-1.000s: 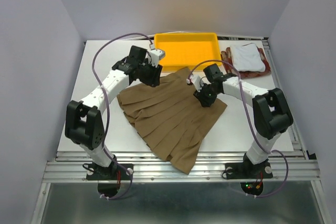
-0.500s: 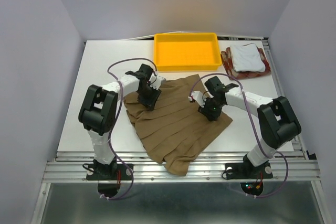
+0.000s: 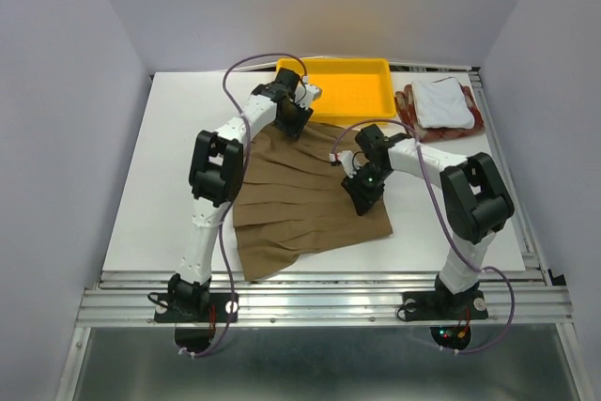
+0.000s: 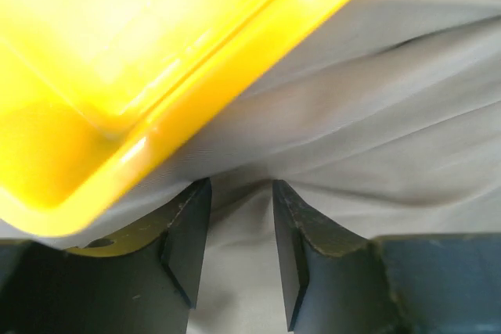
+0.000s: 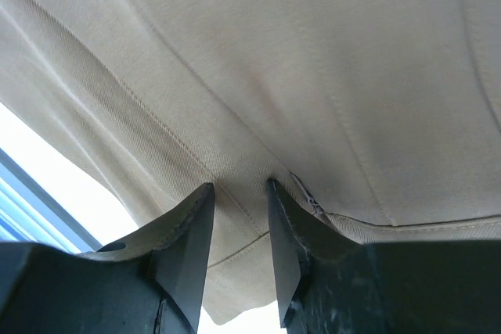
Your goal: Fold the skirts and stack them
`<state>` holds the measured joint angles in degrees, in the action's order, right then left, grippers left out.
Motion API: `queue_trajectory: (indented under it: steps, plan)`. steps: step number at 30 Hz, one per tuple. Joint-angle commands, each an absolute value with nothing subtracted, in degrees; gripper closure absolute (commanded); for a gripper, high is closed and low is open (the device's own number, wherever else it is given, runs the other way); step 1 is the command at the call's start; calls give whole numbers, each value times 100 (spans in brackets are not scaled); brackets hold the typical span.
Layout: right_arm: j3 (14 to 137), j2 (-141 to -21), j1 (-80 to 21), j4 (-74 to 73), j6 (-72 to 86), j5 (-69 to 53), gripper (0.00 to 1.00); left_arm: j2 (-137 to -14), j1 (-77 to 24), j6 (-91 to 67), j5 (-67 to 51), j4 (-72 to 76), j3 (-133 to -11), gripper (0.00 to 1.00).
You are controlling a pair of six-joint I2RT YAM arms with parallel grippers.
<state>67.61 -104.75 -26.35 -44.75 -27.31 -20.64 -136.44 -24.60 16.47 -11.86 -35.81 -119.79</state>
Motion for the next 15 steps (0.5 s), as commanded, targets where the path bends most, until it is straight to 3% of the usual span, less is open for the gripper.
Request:
queue_trajectory:
  steps: [1, 4, 9, 15]
  plan:
    - [6698, -10960, -2707, -3561, -2408, -1373, 60, -12791, -2453, 2021, -1107, -3921, -11737, 50]
    - [6662, -10767, -2707, -3577, -2321, -1248, 60, -11447, -2347, 2406, -1423, -3499, -10261, 45]
    - [6688, -9942, -2707, -3910, -2153, -1529, 55, -9374, -2303, 3900, -2204, -4339, -8276, 42]
    - [6882, -9246, -2707, -4745, -2574, -1969, 48, -8175, -2329, 4965, -2250, -5264, -6630, 37]
